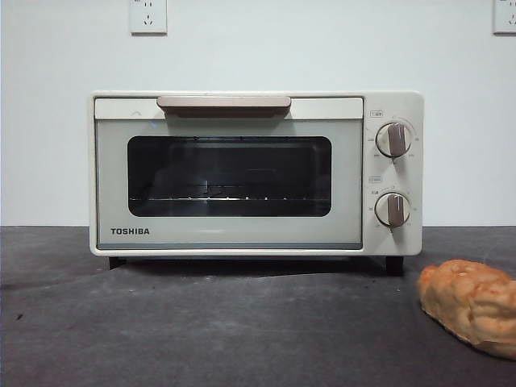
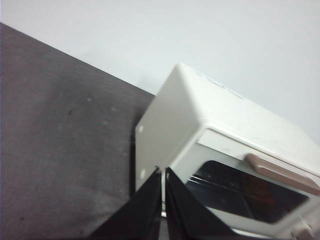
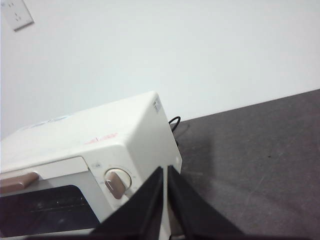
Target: The left arm flap open the oven, the right arm pick bread and place it into oven, the left arm flap close the oven
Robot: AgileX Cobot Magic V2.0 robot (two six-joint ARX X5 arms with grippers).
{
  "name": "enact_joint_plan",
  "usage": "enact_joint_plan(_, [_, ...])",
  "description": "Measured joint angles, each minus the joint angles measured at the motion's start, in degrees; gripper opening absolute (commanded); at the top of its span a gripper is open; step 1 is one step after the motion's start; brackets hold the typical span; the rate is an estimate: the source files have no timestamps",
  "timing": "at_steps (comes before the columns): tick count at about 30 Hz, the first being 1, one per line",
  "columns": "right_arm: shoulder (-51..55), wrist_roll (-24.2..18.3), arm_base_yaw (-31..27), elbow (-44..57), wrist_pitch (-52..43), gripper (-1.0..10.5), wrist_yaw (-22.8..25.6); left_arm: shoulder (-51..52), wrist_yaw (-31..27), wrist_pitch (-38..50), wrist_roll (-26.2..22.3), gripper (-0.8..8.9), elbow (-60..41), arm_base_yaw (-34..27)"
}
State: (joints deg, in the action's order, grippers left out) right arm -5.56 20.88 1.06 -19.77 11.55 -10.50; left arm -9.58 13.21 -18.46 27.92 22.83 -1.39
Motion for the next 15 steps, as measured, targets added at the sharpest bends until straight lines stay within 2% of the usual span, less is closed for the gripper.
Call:
enact_joint_plan(5, [-7.0, -3.7, 0.0, -8.7, 7.5, 0.1, -0.9, -7.7, 5.1, -6.6, -6.1, 0.18, 9.2, 0.0])
enact_joint_plan(12, [-20.1, -11.5, 0.0, -21.1, 20.8, 0.1, -9.2, -19.9, 13.6, -18.8, -16.8, 0.18, 21.1, 0.0])
enact_joint_plan(15, [-25.7, -14.9, 0.0, -26.0, 27.5, 0.1, -12.4, -23.9, 15.3, -24.6, -21.2, 0.18, 25.1, 0.8])
